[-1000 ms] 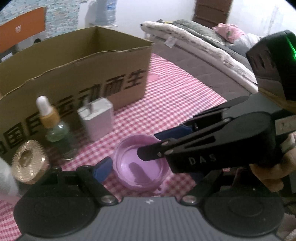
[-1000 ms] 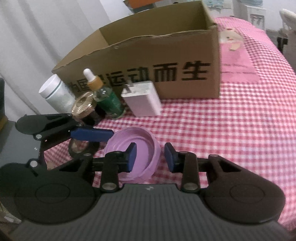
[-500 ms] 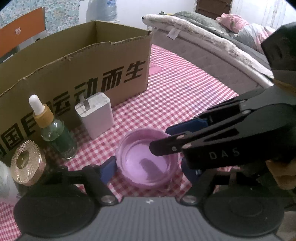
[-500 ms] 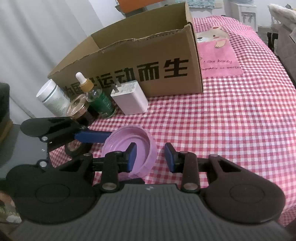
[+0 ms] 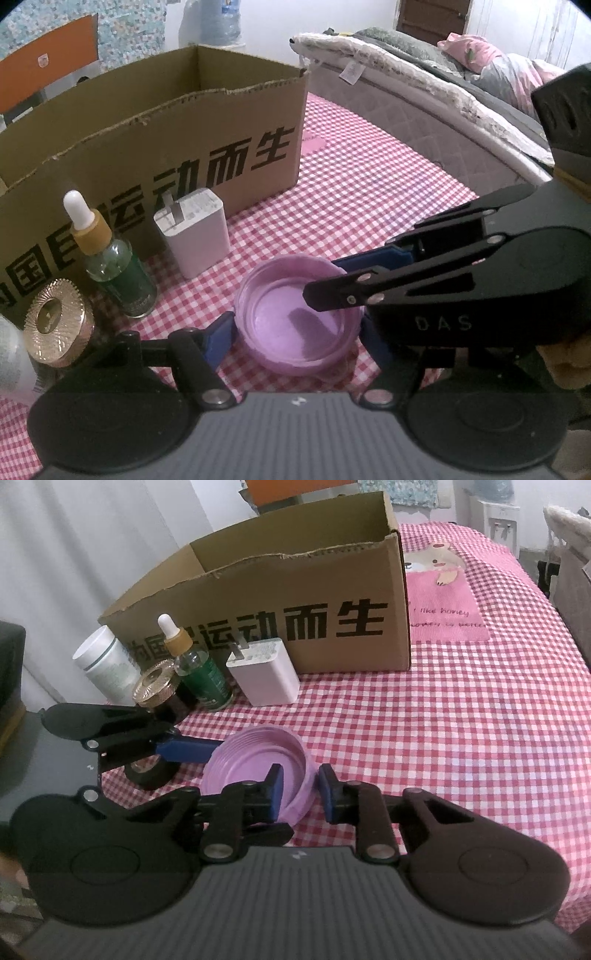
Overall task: Organize rigid objects
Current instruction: 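Carry the pink lid with the right gripper into the box and release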
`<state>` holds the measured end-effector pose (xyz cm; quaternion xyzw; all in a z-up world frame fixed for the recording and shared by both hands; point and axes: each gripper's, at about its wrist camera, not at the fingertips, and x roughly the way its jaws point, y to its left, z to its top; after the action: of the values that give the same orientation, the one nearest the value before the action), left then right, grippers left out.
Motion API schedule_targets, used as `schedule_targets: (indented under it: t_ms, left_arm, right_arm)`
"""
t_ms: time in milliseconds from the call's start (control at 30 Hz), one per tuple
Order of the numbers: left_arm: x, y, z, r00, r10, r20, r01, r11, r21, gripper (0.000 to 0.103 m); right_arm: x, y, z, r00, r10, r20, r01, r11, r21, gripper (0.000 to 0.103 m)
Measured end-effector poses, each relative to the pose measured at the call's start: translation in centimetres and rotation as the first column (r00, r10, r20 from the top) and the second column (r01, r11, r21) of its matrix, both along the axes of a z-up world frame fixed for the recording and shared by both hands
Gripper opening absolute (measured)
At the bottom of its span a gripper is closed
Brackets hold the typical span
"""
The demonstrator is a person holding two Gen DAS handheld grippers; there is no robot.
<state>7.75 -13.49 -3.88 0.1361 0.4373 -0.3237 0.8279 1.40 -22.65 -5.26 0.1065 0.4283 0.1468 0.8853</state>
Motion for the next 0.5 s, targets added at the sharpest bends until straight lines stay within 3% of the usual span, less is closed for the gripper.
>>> schedule_targets:
  t_ms: [300, 500]
  left_arm:
    - [-1.9, 0.8, 3.3, 0.996, 0.012, 0.085, -0.007, 0.999, -0.051, 0.074]
    - [-3.3, 2.5, 7.9, 0.975, 0.055, 0.214, -0.037, 0.995, -0.088, 0.074]
  right_arm:
    - [-1.7, 0.1, 3.2, 0.997, -0.009, 0.073, 0.009, 1.000, -0.011, 0.020]
    - [-2.5, 1.3, 7.7, 0.982, 0.027, 0.186, -0.022, 0.999, -0.033, 0.020]
